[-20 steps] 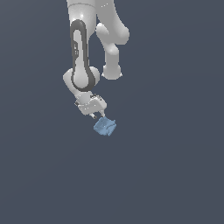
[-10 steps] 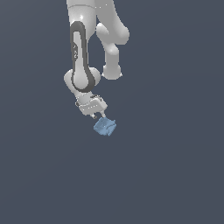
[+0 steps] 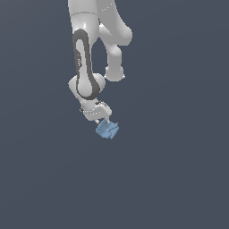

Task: Pick up the object and move it to a goal position.

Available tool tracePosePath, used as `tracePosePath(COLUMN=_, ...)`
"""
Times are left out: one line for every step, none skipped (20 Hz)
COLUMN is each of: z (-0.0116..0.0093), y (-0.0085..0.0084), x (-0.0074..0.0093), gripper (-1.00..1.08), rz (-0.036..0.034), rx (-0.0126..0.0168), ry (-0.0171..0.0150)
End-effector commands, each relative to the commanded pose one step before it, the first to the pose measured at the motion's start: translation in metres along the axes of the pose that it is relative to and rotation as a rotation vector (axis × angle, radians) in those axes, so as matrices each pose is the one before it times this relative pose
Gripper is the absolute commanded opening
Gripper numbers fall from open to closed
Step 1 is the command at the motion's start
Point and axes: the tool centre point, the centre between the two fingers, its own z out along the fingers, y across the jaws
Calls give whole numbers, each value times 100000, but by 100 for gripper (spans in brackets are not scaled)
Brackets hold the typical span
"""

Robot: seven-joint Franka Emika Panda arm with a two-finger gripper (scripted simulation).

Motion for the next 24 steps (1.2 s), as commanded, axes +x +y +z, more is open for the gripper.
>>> tracePosePath(z=110, y=16, x=73, gripper=-100, rz=-11, rx=-5, ry=129)
tracePosePath(z=0, y=0, x=0, gripper=-100, rz=0, rx=0, ry=0)
tracePosePath(z=0, y=0, x=0, gripper=-100, rz=0, rx=0, ry=0)
tracePosePath(z=0, y=0, x=0, gripper=-100, rz=0, rx=0, ry=0)
tracePosePath(z=0, y=0, x=0, gripper=-100, rz=0, rx=0, ry=0)
tracePosePath(z=0, y=0, x=0, gripper=-100, rz=0, rx=0, ry=0)
tracePosePath(z=0, y=0, x=0, gripper=-100, rz=0, rx=0, ry=0)
tracePosePath(z=0, y=0, x=0, gripper=-100, rz=0, rx=0, ry=0)
tracePosePath(z=0, y=0, x=0, gripper=-100, rz=0, rx=0, ry=0)
tracePosePath(z=0, y=0, x=0, gripper=-100, rz=0, rx=0, ry=0)
tracePosePath(z=-73, y=29, x=17, gripper=-100, rz=3, rx=-45, ry=87)
tracePosePath(z=18, y=-57, x=-11, gripper=-100, rz=0, rx=0, ry=0)
tracePosePath(z=55, y=-172, x=-32, gripper=-100, rz=0, rx=0, ry=0)
tracePosePath(z=93, y=-286, x=-53, gripper=-100, rz=0, rx=0, ry=0)
tracePosePath(z=130, y=-399, x=-73, gripper=-100, rz=0, rx=0, ry=0)
tracePosePath(z=167, y=-511, x=-92, gripper=-100, rz=0, rx=0, ry=0)
tracePosePath(z=203, y=-619, x=-111, gripper=-100, rz=0, rx=0, ry=0)
tracePosePath(z=261, y=-713, x=-132, gripper=-100, rz=33, rx=29, ry=-54)
tracePosePath(z=273, y=-820, x=-144, gripper=-100, rz=0, rx=0, ry=0)
tracePosePath(z=303, y=-904, x=-157, gripper=-100, rz=0, rx=0, ry=0)
tracePosePath(z=334, y=-969, x=-167, gripper=-100, rz=31, rx=53, ry=-31)
tracePosePath(z=352, y=-1034, x=-175, gripper=-100, rz=0, rx=0, ry=0)
tracePosePath(z=365, y=-1076, x=-176, gripper=-100, rz=30, rx=60, ry=-15)
tracePosePath(z=361, y=-1075, x=-169, gripper=-100, rz=28, rx=63, ry=-4)
